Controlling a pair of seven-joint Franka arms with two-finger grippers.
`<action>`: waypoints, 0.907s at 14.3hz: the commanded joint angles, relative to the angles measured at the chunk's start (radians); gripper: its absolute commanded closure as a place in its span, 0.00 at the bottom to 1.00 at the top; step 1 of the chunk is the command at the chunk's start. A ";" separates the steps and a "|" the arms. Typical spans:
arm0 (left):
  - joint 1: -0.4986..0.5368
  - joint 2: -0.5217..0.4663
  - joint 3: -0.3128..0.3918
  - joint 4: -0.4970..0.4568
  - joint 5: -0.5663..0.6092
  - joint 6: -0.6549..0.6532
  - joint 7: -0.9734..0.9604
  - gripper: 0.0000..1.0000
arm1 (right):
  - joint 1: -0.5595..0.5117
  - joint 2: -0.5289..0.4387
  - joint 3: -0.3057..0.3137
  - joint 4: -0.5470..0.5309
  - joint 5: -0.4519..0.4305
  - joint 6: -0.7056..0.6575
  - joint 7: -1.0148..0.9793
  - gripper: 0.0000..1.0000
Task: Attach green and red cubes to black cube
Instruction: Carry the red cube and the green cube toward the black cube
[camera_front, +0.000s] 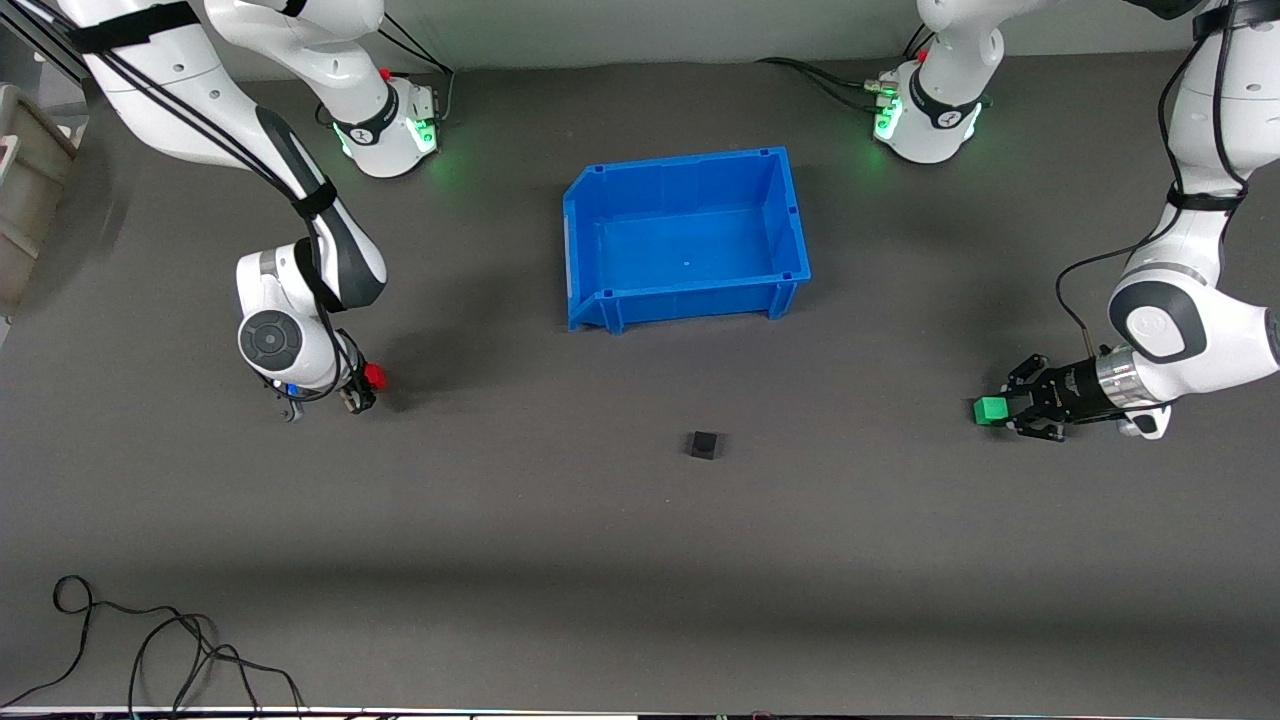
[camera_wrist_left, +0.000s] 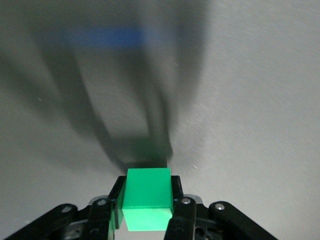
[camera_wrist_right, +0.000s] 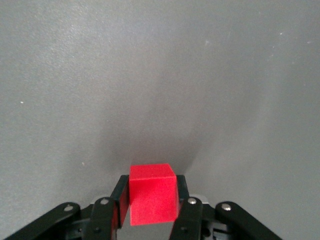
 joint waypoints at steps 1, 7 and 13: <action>-0.067 -0.013 0.008 0.075 -0.010 -0.041 -0.112 0.75 | -0.002 -0.018 -0.005 0.001 -0.020 0.005 -0.013 0.67; -0.313 0.012 0.008 0.161 -0.073 0.008 -0.250 0.74 | 0.024 -0.071 0.004 0.076 0.043 -0.096 0.005 0.72; -0.552 0.107 0.008 0.217 -0.136 0.213 -0.328 0.83 | 0.144 0.018 0.092 0.271 0.180 -0.096 0.307 0.72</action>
